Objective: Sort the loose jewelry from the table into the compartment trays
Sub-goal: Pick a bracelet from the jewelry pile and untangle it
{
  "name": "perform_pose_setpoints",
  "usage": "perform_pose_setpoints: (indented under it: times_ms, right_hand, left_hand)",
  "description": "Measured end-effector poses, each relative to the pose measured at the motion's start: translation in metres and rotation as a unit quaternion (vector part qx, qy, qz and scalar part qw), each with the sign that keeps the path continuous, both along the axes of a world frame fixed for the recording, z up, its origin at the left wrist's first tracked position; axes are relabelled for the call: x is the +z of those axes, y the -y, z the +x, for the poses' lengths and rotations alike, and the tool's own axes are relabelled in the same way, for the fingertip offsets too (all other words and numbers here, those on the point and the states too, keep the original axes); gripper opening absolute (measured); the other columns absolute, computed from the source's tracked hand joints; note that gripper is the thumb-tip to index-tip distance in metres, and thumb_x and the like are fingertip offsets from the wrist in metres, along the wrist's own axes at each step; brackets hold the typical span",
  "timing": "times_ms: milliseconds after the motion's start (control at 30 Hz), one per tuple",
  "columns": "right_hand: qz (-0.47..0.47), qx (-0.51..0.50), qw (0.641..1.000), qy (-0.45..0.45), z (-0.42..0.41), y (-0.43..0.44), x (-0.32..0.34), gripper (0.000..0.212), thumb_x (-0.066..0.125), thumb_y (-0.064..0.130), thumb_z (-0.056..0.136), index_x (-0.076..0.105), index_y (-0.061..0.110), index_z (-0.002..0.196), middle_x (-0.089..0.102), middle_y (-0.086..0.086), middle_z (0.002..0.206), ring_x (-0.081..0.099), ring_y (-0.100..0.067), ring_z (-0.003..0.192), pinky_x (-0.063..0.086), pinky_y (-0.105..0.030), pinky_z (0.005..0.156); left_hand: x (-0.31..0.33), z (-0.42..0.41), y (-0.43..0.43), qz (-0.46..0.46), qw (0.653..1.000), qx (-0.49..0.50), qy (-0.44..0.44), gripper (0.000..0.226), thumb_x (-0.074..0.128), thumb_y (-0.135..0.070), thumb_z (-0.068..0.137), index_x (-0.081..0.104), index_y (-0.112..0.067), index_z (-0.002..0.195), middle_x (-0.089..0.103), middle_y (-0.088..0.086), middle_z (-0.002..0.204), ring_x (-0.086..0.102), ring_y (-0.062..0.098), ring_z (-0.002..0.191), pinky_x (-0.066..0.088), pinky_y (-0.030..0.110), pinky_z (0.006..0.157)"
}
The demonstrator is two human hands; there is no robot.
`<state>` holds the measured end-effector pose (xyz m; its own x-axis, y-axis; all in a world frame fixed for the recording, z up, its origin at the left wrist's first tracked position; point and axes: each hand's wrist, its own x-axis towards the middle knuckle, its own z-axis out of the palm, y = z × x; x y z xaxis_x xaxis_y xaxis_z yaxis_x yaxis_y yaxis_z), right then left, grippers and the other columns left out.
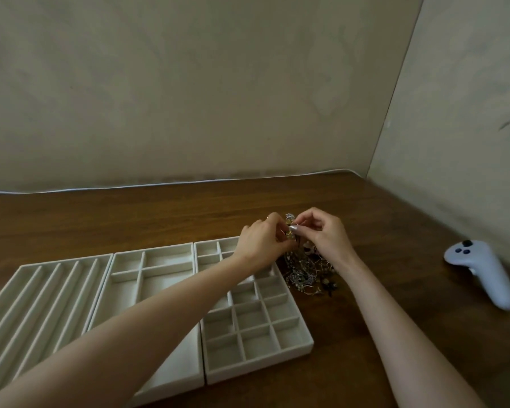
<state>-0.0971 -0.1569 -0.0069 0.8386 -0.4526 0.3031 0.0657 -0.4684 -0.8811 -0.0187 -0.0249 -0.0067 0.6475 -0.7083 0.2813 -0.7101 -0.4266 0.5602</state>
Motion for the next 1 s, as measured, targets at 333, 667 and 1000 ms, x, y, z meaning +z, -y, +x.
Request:
perform_pose_setpoints:
  times_ms: [333, 667, 1000]
  right_hand:
    - [0.107, 0.027, 0.993, 0.041, -0.002, 0.002, 0.001, 0.015, 0.062, 0.003, 0.085, 0.068, 0.015, 0.094, 0.065, -0.005, 0.092, 0.061, -0.010, 0.086, 0.050, -0.019, 0.076]
    - [0.171, 0.066, 0.982, 0.051, -0.003, 0.002, 0.001, 0.027, 0.059, -0.003, 0.085, 0.066, 0.020, 0.098, 0.062, -0.007, 0.097, 0.061, -0.014, 0.081, 0.048, -0.021, 0.058]
    - [0.186, 0.060, 0.978, 0.069, -0.004, 0.005, 0.000, 0.026, 0.060, -0.005, 0.084, 0.066, 0.015, 0.100, 0.065, -0.004, 0.091, 0.061, -0.008, 0.077, 0.046, -0.014, 0.060]
  left_hand:
    - [0.007, 0.004, -0.004, -0.086, 0.994, 0.008, -0.071, 0.008, 0.060, -0.018, 0.088, 0.052, -0.018, 0.088, 0.058, -0.004, 0.082, 0.058, 0.015, 0.080, 0.052, 0.032, 0.073]
    - [0.017, -0.001, -0.009, -0.222, 0.926, -0.010, -0.306, 0.008, 0.055, -0.012, 0.092, 0.049, -0.007, 0.093, 0.061, 0.005, 0.080, 0.062, 0.009, 0.066, 0.053, 0.019, 0.061]
    - [0.015, 0.009, -0.012, -0.178, 0.937, -0.028, -0.300, 0.013, 0.064, -0.005, 0.084, 0.057, -0.013, 0.091, 0.055, 0.002, 0.081, 0.049, 0.007, 0.065, 0.039, 0.013, 0.053]
